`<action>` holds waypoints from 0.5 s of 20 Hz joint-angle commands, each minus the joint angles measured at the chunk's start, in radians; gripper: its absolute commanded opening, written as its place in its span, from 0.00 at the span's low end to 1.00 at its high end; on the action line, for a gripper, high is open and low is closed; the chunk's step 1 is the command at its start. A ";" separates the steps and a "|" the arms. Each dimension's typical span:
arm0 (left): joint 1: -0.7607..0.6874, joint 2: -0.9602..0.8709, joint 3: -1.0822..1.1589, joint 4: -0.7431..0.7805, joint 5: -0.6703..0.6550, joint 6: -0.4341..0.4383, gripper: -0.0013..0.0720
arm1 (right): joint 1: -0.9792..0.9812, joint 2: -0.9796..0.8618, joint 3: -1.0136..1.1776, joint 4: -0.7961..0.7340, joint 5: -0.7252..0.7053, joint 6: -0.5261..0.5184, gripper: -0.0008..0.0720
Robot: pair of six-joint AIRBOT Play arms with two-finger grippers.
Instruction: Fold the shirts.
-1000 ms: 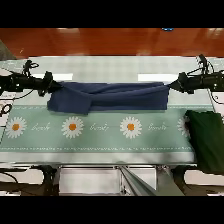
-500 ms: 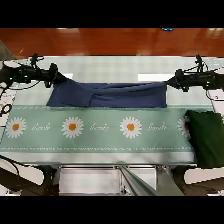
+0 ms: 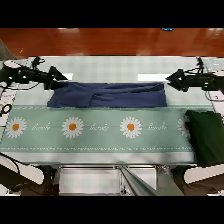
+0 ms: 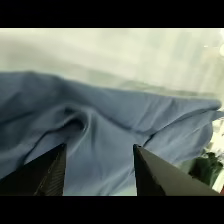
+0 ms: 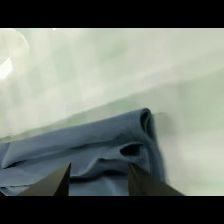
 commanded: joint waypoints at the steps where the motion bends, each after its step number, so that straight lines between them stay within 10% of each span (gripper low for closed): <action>1: 0.065 0.117 0.003 0.156 -0.101 0.006 0.70 | -0.106 0.063 0.008 -0.049 0.132 0.002 0.58; 10: -0.079 0.906 -0.621 0.254 0.395 0.043 0.70 | -0.178 0.159 -0.240 -0.132 0.068 -0.021 0.59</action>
